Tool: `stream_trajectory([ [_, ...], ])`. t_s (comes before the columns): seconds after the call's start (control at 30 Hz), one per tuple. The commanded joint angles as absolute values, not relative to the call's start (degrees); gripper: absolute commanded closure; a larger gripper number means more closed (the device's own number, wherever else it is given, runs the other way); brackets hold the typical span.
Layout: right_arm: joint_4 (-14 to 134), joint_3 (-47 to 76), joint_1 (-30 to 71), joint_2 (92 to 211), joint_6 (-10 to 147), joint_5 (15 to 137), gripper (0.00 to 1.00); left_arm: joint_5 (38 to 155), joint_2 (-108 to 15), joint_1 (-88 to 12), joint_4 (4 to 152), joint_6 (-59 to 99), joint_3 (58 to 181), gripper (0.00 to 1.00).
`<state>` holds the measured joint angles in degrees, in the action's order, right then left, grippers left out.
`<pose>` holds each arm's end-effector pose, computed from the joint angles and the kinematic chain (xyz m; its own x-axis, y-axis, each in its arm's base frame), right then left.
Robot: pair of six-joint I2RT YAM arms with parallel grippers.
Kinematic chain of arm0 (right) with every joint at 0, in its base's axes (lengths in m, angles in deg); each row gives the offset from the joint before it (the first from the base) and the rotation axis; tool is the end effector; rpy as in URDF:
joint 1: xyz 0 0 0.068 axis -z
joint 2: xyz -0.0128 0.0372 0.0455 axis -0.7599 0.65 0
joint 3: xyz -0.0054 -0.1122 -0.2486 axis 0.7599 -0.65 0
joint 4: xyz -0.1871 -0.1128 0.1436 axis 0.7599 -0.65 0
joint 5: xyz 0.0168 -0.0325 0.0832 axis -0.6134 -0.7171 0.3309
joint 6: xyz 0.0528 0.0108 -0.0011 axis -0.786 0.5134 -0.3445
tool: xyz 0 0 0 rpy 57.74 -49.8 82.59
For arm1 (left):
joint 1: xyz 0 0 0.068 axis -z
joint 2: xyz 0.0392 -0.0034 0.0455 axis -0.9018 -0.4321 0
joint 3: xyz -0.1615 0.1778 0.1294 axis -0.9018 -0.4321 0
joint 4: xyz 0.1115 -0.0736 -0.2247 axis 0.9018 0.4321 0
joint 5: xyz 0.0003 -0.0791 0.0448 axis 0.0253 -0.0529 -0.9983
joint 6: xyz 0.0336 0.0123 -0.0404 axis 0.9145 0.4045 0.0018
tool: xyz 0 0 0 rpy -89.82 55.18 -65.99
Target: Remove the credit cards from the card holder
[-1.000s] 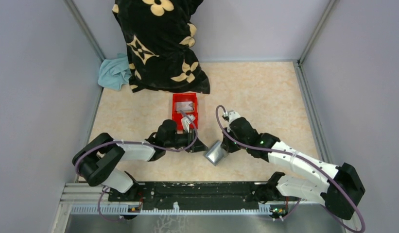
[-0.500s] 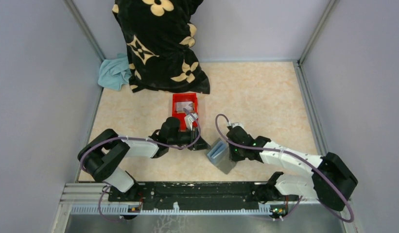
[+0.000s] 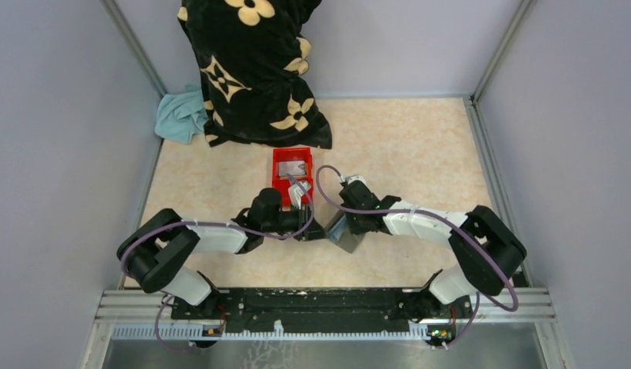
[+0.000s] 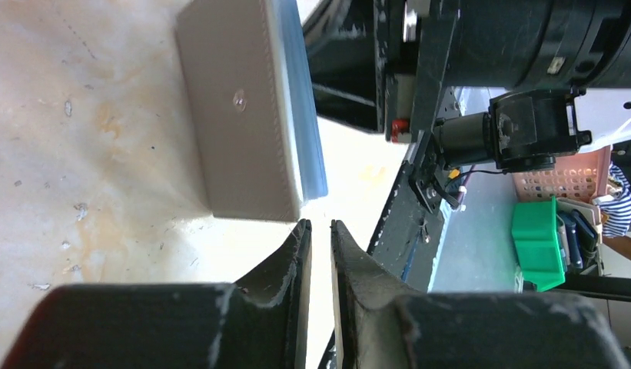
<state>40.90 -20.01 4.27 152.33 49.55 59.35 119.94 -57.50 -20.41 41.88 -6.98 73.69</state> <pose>0.1880 0.1812 0.1650 -0.8330 -0.2347 -0.5011 -0.3168 0.9448 0.0841 0.1846 -0.2043 0.1536 -0.7988 0.0357 -0.6005 0.5667 0.3793 -0.7314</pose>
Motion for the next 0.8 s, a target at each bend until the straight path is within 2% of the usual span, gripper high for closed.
stream_trajectory([
  [0.0,44.87,-16.24,6.96,156.92,55.3,55.99,1.0,119.07,-55.78,-20.4,42.34,-5.9,72.88,0.79],
  [0.23,46.73,-15.57,8.96,158.63,58.37,56.53,1.0,117.56,-54.01,-20.42,44.84,-5.06,73.09,0.79],
  [0.53,44.6,-14.72,11.63,154.28,59.82,55.82,1.0,117.65,-55.91,-20.45,46.28,-4.3,77.01,0.79],
  [0.57,44.41,-14.61,11.59,153.83,59.41,56.36,0.94,117.88,-56.1,-20.41,46.22,-4.43,77.24,0.79],
  [0.63,43.87,-14.35,11.65,152.97,58.25,57.61,0.63,118.16,-56.18,-20.43,45.94,-4.49,77.38,0.79],
  [0.67,43.85,-14.37,11.65,152.39,57.69,58.28,0.53,118.22,-56.17,-20.45,45.93,-4.49,77.31,0.79],
  [0.77,43.89,-14.65,11.65,150.6,56.56,59.53,0.44,118.14,-55.93,-20.4,46.1,-4.16,76.84,0.79],
])
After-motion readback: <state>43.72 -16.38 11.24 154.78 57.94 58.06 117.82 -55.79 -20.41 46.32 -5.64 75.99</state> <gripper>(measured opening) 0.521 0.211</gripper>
